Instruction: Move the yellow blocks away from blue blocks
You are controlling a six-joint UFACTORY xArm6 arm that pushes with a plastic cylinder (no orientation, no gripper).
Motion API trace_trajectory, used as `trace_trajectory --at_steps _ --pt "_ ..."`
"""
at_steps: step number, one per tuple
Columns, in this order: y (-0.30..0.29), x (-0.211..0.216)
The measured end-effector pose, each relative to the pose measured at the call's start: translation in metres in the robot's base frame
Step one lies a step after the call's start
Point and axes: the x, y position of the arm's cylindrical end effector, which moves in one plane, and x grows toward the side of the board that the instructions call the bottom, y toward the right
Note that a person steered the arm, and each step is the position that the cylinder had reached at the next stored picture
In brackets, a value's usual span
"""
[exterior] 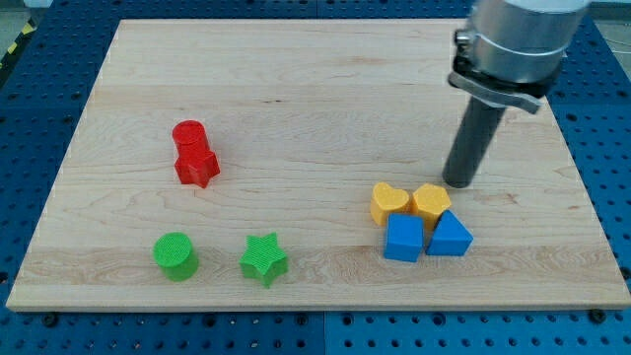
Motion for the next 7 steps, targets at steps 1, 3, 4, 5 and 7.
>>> trace_trajectory --at_steps 1,3,4,5,7 --pt "0.005 0.026" --pt "-0.022 0.047" --pt "-0.041 0.047" --pt "-0.047 0.044" --pt "-0.076 0.039"
